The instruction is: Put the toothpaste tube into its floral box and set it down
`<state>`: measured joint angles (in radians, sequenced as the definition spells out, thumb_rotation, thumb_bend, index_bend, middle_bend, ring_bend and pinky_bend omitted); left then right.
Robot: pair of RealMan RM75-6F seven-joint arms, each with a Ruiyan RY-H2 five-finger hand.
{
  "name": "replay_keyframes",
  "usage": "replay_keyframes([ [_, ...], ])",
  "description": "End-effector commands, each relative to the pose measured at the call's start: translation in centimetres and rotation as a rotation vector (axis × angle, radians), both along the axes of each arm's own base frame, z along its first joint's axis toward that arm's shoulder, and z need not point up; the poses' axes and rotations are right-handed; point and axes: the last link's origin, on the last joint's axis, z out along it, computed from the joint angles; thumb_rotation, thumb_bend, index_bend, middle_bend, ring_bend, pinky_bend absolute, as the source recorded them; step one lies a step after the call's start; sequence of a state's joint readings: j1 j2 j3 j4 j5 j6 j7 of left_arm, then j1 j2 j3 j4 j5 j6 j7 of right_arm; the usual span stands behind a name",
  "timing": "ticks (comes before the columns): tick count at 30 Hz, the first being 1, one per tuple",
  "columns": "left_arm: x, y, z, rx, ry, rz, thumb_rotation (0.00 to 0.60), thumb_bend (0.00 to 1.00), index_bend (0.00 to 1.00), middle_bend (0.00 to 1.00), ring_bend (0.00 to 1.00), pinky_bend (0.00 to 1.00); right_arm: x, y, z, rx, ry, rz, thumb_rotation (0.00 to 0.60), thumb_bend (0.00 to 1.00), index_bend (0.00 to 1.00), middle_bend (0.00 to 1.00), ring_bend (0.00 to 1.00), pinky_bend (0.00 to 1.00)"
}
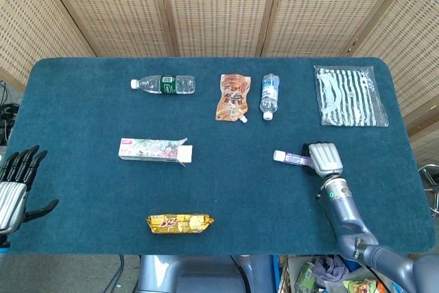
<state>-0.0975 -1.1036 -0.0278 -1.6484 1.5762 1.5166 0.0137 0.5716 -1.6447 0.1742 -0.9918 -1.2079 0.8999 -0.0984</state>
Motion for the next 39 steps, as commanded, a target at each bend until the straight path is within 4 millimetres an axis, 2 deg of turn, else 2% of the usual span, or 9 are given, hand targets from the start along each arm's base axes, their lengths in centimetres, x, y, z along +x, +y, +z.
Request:
replay_keyframes([
  [1,0.1,0.4,0.0,-0.009,-0.002,0.002,0.6,0.19,0.0,0.0,0.0,0.0,0.3,0.6,0.8,0.013,-0.035,0.026,0.6,0.72,0.58,0.6,0.43,0.37],
  [7,1.2,3.3,0.5,-0.029,0.041,-0.046,0.6,0.19,0.0,0.0,0.0,0.0,1.5,1.8,2.8,0.024,-0.11,0.072,0.6,0.73,0.58,0.61,0.43,0.37],
  [12,3.0,6.8,0.7,-0.084,0.096,-0.102,0.6,0.19,0.0,0.0,0.0,0.0,2.9,2.9,4.6,0.025,-0.136,0.124,0.6,0.73,0.58,0.61,0.43,0.37],
  [15,3.7,8.7,0.1,-0.141,0.115,-0.133,0.6,0.19,0.0,0.0,0.0,0.0,3.7,3.5,5.2,0.032,-0.164,0.14,0.6,0.73,0.58,0.61,0.43,0.38],
  [23,4.5,13.4,-4.1,-0.321,0.205,-0.203,0.6,0.19,0.0,0.0,0.0,0.0,4.9,4.6,6.6,0.027,-0.165,0.182,0.6,0.73,0.58,0.61,0.43,0.39],
  [28,4.7,16.6,-8.7,-0.401,0.23,-0.211,0.6,0.19,0.0,0.0,0.0,0.0,5.3,5.2,7.2,0.028,-0.152,0.195,0.6,0.73,0.58,0.61,0.43,0.39],
  [30,5.2,17.9,-11.9,-0.451,0.237,-0.201,0.6,0.19,0.0,0.0,0.0,0.0,5.3,5.3,7.4,0.027,-0.132,0.2,0.6,0.73,0.58,0.61,0.43,0.39],
  [39,6.9,20.0,-16.2,-0.481,0.226,-0.177,0.6,0.19,0.0,0.0,0.0,0.01,5.2,5.2,7.6,0.022,-0.112,0.19,0.6,0.73,0.58,0.61,0.43,0.39],
])
